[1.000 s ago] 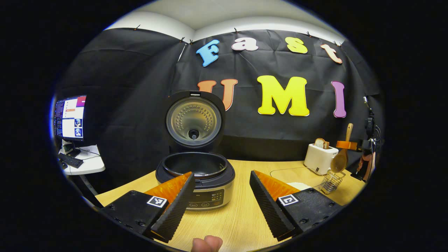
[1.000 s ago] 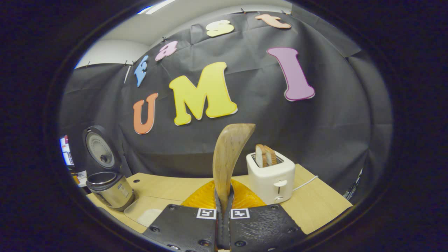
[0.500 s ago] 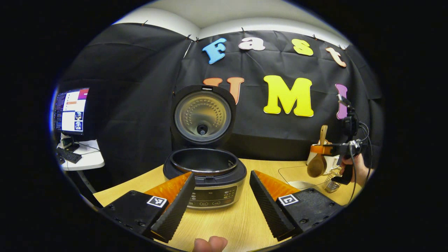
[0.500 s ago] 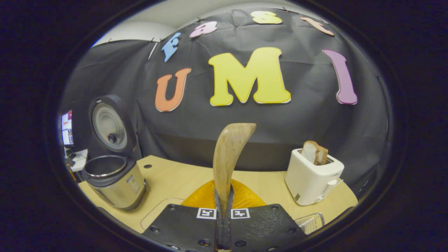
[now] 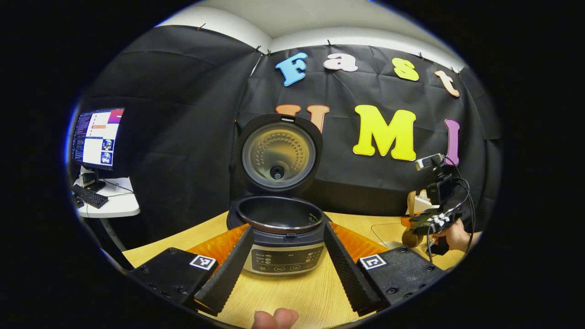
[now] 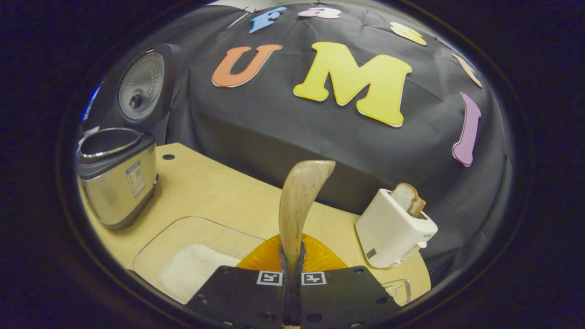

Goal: Close the left gripper, press the button to open the rice cooker; take a wooden spoon from the chopstick holder with the right hand, scoop a spoonful of rice and pour it into the rice cooker, then put the wooden spoon back into the chopstick holder.

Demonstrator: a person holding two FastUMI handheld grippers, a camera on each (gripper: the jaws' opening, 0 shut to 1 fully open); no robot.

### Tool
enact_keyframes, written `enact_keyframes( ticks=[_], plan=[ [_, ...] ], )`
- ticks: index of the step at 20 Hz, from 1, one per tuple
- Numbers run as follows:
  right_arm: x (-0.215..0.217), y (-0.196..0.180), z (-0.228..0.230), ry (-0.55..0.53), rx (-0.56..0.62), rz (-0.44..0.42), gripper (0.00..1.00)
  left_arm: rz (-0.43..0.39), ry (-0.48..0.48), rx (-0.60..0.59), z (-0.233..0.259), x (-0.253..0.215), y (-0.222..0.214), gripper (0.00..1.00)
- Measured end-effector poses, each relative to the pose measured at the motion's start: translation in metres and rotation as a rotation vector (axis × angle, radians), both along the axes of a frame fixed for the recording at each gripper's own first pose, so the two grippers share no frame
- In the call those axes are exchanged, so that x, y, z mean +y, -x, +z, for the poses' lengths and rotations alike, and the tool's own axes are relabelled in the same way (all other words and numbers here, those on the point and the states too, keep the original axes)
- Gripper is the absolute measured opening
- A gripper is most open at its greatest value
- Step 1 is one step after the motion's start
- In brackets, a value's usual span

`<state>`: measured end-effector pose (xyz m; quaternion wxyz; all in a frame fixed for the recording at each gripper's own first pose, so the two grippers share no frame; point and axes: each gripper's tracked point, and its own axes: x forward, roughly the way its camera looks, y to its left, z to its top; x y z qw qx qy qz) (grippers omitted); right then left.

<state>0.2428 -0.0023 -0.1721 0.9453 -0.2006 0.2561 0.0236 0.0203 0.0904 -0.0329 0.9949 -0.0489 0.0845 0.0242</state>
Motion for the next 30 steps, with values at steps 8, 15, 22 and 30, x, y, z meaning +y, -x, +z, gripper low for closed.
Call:
enact_keyframes(
  ticks=[8,15,22,30],
  plan=[
    [0.057,0.016,-0.028,-0.204,0.141,0.008,0.01,0.046,0.040,-0.014,0.007,0.026,0.004,0.98],
    [0.071,0.024,-0.018,-0.476,0.160,-0.051,0.00,0.053,0.040,-0.016,0.008,0.029,0.005,0.99],
    [0.077,0.026,-0.011,-0.741,0.189,-0.096,0.00,0.047,0.033,-0.017,0.010,0.025,0.005,0.99],
    [0.045,0.018,0.000,-1.081,0.170,-0.183,0.00,0.046,0.031,-0.031,0.015,0.023,0.008,0.99]
  ],
)
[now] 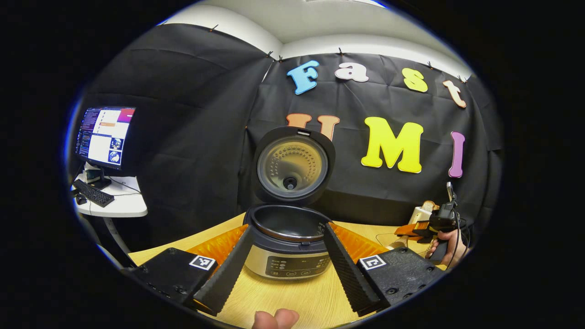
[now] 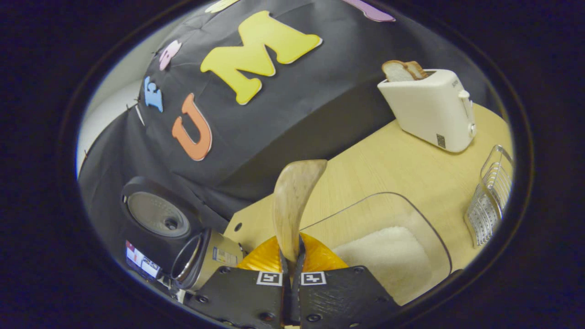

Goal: Close the left gripper, press the button to open the rice cooker; take a wooden spoon from the chopstick holder with the right hand, scoop a spoonful of rice and pour it into the rice cooker, then put the wooden spoon back into the chopstick holder.

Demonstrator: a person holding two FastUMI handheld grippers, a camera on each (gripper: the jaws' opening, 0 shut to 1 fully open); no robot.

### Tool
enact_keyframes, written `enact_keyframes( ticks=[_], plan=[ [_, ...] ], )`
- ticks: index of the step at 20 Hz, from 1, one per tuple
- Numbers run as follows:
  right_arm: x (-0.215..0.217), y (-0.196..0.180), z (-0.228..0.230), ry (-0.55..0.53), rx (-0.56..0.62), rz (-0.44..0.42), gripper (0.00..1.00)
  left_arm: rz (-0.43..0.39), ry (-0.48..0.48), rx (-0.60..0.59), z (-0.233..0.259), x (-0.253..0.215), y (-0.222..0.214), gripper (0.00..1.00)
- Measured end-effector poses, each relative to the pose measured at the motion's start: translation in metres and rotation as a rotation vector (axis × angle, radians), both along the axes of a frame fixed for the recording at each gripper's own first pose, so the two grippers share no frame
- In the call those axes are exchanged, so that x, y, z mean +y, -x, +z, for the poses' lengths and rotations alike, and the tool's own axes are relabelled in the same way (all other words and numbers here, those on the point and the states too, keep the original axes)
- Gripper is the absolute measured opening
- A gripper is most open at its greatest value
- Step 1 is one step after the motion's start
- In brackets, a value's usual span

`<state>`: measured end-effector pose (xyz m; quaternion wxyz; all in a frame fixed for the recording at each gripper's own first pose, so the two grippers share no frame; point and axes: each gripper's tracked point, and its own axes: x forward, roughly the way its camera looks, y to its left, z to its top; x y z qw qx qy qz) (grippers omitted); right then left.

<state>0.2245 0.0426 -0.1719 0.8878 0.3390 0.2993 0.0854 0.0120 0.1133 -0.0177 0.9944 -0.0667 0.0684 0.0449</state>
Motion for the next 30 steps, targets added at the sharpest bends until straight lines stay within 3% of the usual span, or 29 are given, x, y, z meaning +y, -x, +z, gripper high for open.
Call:
enact_keyframes(
  ticks=[7,15,21,30],
  plan=[
    [-0.044,-0.005,0.026,-0.212,-0.050,-0.104,0.00,-0.010,-0.012,-0.003,0.001,-0.014,0.000,0.99],
    [-0.042,-0.009,0.053,-0.302,-0.087,-0.109,0.00,-0.039,-0.034,-0.003,-0.001,-0.022,-0.002,0.98],
    [0.019,-0.016,0.087,-0.396,-0.095,-0.030,0.00,0.032,-0.061,0.004,-0.004,0.009,-0.004,0.99],
    [0.161,-0.035,0.108,-0.415,-0.064,0.129,0.00,0.055,-0.111,-0.009,0.007,0.038,0.003,0.99]
  ],
)
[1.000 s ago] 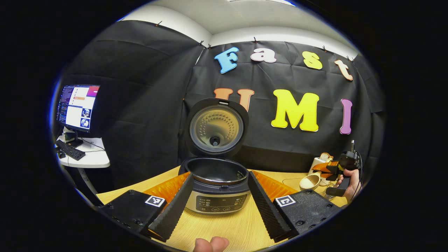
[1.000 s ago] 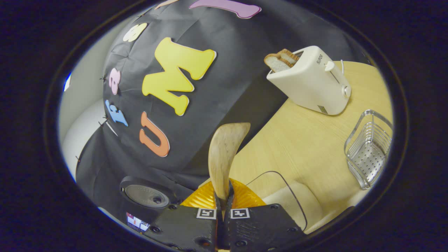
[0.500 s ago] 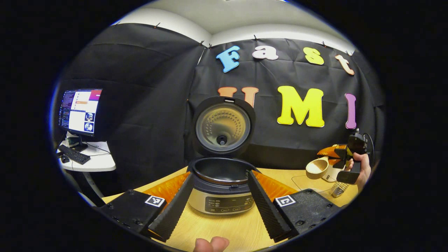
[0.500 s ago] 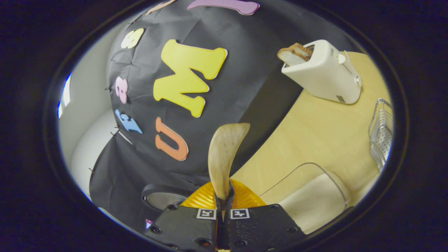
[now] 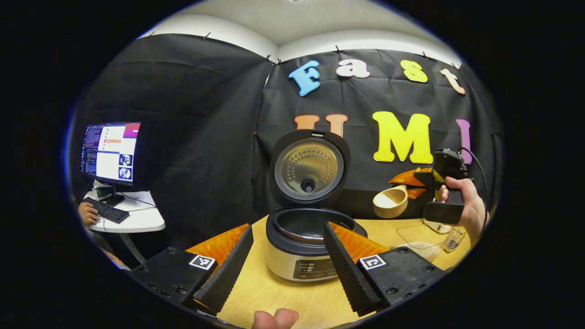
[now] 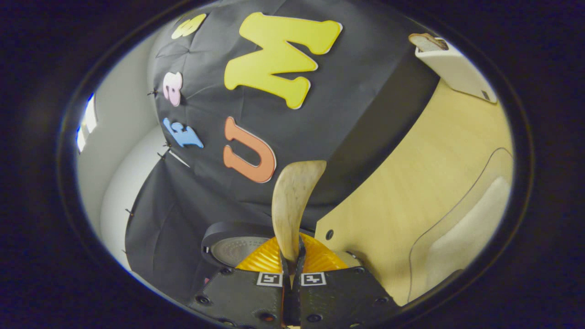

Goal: Close the left gripper, press the button to open the rice cooker; take a wooden spoon from the chopstick holder with the right hand, scoop a spoonful of rice and pour it into the rice cooker, then put the wooden spoon back into the chopstick holder.

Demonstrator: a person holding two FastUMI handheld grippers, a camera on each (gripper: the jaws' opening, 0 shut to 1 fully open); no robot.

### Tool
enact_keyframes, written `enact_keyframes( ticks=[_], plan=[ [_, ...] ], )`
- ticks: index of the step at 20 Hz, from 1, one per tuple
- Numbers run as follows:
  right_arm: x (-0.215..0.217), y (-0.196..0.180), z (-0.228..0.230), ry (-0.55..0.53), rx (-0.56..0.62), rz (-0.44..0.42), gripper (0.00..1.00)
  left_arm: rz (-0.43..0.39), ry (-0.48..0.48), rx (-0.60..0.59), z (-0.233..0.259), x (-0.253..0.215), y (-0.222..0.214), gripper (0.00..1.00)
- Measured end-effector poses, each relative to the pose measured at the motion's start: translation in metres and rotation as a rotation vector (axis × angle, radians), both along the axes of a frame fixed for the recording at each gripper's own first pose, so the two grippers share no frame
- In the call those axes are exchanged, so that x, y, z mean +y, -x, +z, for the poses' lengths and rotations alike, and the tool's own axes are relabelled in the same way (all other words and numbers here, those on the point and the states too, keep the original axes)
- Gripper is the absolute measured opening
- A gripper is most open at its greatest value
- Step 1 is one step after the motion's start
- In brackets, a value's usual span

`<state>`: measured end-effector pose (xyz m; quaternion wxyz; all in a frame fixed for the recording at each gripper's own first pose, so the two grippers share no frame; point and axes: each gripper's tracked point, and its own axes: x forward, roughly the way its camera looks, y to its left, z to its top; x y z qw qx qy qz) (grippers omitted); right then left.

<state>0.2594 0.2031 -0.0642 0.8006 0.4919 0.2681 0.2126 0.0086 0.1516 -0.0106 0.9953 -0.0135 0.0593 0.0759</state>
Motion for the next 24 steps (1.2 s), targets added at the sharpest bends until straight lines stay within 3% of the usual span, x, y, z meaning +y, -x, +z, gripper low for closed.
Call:
enact_keyframes(
  ticks=[5,10,17,24],
  plan=[
    [0.059,-0.012,-0.004,0.073,-0.028,0.031,0.00,-0.024,-0.022,-0.016,0.008,0.005,0.003,0.98],
    [0.101,-0.015,-0.006,0.224,-0.129,0.033,0.00,-0.050,-0.040,0.016,-0.005,0.015,0.001,0.98],
    [0.137,-0.012,-0.001,0.444,-0.313,0.025,0.00,0.009,-0.065,0.037,-0.012,0.048,0.003,0.98],
    [0.157,-0.006,0.004,0.635,-0.465,0.027,0.00,-0.030,-0.047,0.052,-0.020,0.046,0.001,0.98]
  ],
)
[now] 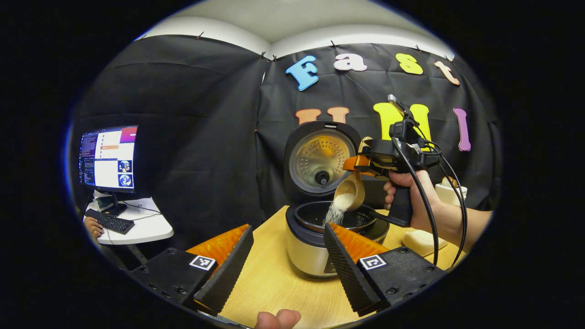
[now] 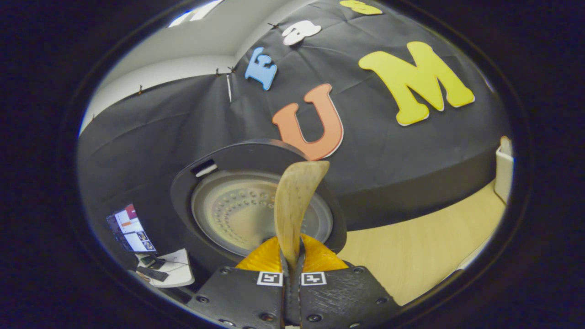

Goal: Close the left gripper, press the button to open the rice cooker; take a wooden spoon from the chopstick holder with the right hand, scoop a spoonful of rice and pour it into the rice cooker, then put the wooden spoon back into the chopstick holder.

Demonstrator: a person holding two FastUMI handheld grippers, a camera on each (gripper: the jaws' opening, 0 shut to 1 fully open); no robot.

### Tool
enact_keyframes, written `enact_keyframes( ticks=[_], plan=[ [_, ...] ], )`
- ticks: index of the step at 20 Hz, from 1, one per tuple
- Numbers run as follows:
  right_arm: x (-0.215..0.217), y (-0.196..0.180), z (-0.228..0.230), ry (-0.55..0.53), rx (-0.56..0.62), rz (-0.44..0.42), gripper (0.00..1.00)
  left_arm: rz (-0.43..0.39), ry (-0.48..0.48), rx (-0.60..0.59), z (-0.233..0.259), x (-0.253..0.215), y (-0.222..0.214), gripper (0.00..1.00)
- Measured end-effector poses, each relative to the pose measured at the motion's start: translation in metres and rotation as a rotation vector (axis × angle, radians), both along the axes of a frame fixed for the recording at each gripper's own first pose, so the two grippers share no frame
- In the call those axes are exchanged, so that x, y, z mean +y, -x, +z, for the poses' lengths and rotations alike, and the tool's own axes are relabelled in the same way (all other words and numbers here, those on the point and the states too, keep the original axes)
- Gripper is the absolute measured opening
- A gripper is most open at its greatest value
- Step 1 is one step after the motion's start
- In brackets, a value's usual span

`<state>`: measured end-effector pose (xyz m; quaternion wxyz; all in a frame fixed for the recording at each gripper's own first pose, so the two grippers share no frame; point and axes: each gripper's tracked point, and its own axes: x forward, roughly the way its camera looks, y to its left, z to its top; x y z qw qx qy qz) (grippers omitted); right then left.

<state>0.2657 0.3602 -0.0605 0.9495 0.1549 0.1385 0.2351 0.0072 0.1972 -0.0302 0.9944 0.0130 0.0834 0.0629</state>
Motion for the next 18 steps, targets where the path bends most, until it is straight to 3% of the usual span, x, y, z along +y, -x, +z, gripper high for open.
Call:
enact_keyframes(
  ticks=[5,12,18],
  plan=[
    [0.003,0.003,0.008,0.103,-0.092,0.006,0.00,0.021,0.010,-0.015,0.003,0.009,0.001,0.98],
    [0.019,0.021,0.024,0.315,-0.307,0.032,0.00,0.033,0.016,-0.030,0.007,0.012,0.001,0.98],
    [0.024,0.024,0.026,0.445,-0.406,0.015,0.00,0.028,0.022,-0.040,0.009,0.011,0.000,0.98]
  ],
)
